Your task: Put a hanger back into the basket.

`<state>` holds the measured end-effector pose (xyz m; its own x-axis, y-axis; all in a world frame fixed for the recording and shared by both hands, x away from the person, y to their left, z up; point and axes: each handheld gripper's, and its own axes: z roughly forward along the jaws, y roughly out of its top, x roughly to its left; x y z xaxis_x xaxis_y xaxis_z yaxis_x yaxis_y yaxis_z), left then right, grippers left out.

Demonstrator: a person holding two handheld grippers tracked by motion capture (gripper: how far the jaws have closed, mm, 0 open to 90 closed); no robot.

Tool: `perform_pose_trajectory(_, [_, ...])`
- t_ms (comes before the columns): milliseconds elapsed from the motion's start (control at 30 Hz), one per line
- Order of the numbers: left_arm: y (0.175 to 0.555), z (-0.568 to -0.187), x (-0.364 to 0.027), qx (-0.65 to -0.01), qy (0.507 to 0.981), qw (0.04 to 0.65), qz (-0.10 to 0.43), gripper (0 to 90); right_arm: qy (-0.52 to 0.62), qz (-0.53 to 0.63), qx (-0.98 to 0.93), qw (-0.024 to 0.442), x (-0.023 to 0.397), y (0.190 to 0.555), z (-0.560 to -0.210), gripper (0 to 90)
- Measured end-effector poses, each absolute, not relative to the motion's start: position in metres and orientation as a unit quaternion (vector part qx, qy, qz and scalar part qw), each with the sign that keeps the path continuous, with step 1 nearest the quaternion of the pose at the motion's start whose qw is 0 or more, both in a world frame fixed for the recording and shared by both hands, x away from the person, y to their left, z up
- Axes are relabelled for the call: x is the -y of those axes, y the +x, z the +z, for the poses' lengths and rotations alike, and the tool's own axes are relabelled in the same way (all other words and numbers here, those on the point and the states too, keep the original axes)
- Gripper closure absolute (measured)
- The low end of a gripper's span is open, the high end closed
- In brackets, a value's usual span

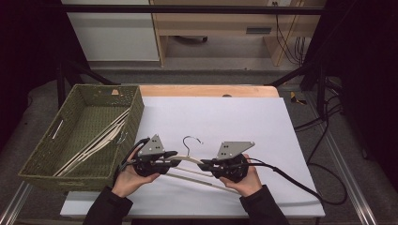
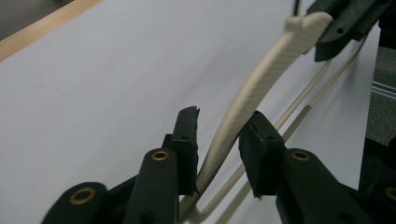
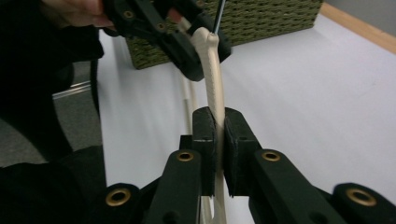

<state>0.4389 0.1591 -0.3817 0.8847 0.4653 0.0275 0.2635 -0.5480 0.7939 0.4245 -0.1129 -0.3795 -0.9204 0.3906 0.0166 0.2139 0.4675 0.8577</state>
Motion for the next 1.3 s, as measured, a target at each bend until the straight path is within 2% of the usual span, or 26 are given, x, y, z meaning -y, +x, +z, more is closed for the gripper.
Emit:
perform_pose_trajectory(100, [0.436, -0.382, -0.157, -0.211, 0.874, 0.424, 0.11, 74.5, 0.188, 0.482, -0.849, 0.107, 0.114, 0.425, -0.379, 79.7])
perform_pose_trajectory(300, [0.43, -0.382, -0.153, -0.217, 0.876, 0.421, 0.093, 79.4, 0.199, 0.474, -0.847, 0.133, 0.114, 0.426, -0.381, 72.5])
perform_pose_trajectory(533, [0.426, -0.38, -0.15, -0.218, 0.87, 0.441, 0.046, 85.0, 0.212, 0.482, -0.835, 0.159, 0.113, 0.427, -0.382, 54.8])
perform_pose_trajectory(867, [0.423, -0.375, -0.164, -0.25, 0.851, 0.453, 0.083, 86.5, 0.269, 0.529, -0.785, 0.18, 0.139, 0.427, -0.373, 28.9])
perform_pose_trajectory(1133, [0.416, -0.358, -0.18, -0.271, 0.828, 0.476, 0.12, 86.5, 0.316, 0.537, -0.762, 0.178, 0.17, 0.424, -0.379, 19.1])
perform_pose_trajectory(1300, [0.409, -0.329, -0.193, -0.268, 0.812, 0.497, 0.148, 86.5, 0.347, 0.549, -0.737, 0.187, 0.188, 0.426, -0.378, 12.2])
